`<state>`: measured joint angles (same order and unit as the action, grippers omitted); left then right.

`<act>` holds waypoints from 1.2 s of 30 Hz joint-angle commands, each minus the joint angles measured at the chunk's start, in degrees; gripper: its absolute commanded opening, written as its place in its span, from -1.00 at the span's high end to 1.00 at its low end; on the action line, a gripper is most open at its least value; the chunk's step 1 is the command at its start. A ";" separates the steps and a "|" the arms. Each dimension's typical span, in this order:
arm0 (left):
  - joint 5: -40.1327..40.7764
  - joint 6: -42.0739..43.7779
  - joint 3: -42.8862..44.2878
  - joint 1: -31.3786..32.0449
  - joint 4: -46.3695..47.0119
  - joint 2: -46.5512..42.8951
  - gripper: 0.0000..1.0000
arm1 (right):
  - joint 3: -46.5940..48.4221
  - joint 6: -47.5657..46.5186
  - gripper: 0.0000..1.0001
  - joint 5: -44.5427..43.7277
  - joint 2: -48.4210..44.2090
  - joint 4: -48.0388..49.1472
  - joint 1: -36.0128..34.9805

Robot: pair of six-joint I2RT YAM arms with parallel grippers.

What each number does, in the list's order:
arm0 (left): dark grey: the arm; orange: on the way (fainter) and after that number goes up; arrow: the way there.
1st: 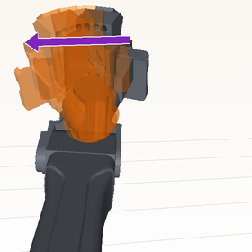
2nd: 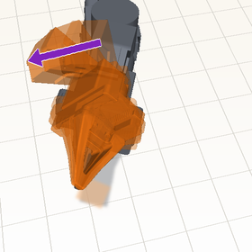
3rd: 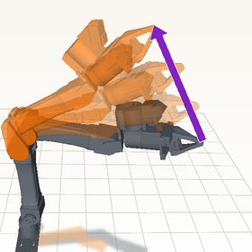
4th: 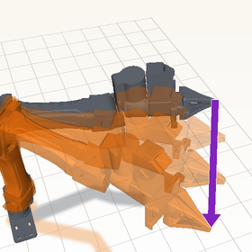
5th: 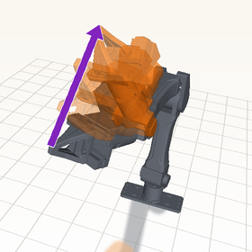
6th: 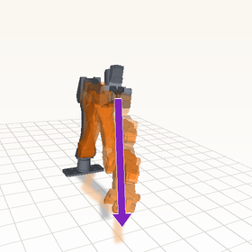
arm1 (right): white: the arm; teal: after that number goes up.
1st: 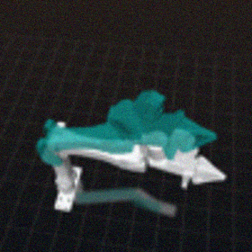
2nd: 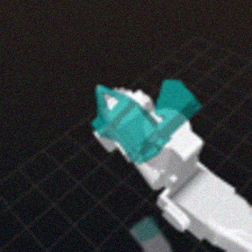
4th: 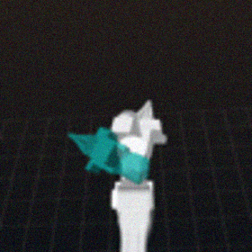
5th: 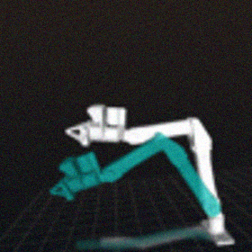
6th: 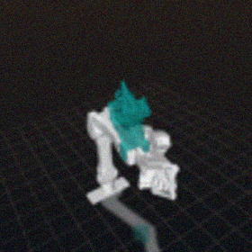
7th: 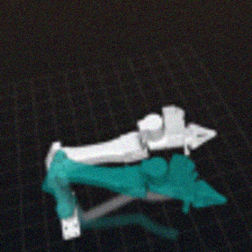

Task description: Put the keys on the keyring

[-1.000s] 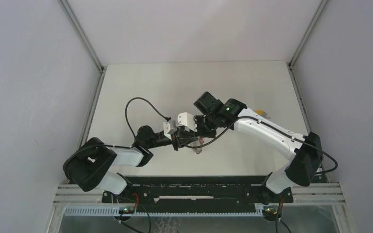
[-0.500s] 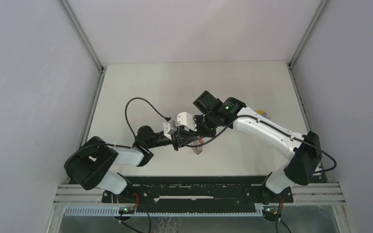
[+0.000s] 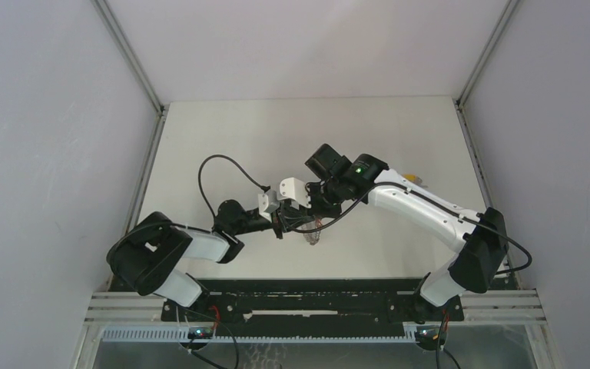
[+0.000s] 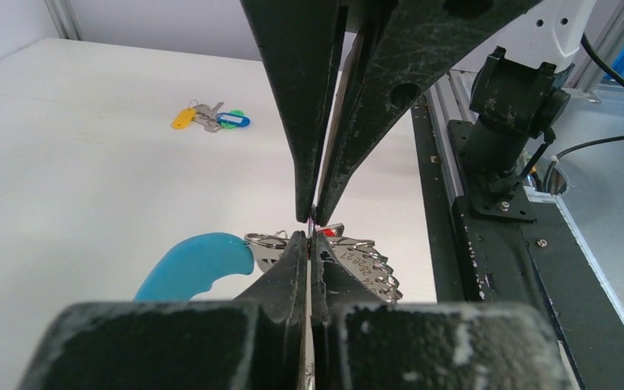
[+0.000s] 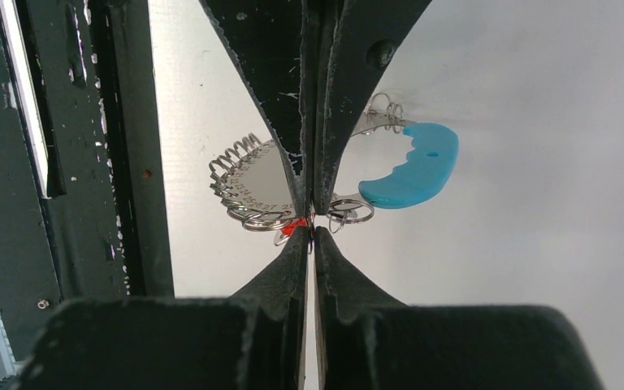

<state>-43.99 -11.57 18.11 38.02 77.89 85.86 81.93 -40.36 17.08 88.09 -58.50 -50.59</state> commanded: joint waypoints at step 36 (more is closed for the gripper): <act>2.62 -2.13 0.49 0.65 5.80 -0.55 1.00 | -21.78 7.57 0.58 39.14 -8.47 26.92 20.99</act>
<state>-41.56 -12.97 18.11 38.46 78.85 86.72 60.51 -33.28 53.04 79.50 -33.87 -30.52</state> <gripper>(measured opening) 0.009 0.228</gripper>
